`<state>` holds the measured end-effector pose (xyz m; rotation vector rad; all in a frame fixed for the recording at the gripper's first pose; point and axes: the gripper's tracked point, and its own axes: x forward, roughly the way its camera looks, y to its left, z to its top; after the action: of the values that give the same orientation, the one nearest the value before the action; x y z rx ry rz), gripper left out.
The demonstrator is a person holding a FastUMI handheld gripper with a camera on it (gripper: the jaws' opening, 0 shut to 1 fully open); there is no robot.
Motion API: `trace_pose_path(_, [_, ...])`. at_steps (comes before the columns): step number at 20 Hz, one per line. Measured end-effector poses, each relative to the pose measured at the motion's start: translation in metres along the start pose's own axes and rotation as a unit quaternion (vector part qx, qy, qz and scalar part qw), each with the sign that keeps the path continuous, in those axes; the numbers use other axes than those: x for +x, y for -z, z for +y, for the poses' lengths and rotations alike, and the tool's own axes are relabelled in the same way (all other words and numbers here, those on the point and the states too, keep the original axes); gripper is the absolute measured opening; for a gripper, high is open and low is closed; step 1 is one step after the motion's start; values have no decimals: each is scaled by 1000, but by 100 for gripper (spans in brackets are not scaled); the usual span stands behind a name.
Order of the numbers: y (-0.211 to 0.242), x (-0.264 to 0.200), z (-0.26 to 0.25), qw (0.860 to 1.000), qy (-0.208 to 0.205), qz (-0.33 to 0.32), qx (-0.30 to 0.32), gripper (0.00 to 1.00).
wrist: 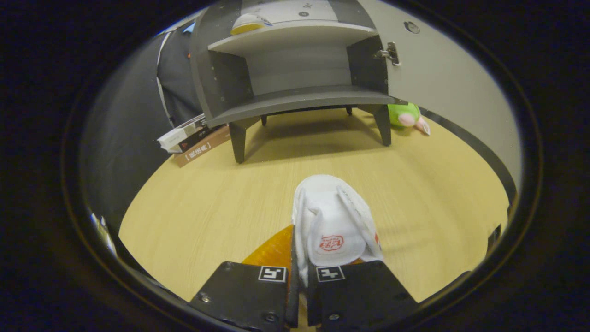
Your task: Open the shoe cabinet door, grab the shoes and put them into the shoe cabinet, then close the shoe cabinet door.
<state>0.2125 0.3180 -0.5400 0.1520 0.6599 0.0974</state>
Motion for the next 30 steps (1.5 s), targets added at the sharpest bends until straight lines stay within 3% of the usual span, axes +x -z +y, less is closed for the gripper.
trace_pose_path(4, [-15,-10,-3,1000,-2,-6,10,9])
trace_pose_path(7, [-50,-32,-4,999,-4,-42,7,9])
trace_pose_path(12, [-140,-84,6,992,-11,-123,-23,9])
trace_pose_path(19, [-290,-146,14,972,-21,-231,-45,9])
trace_pose_path(22, [-342,-148,18,968,-34,-245,-48,9])
trace_pose_path(30, [-435,-122,27,961,-16,-269,-63,9])
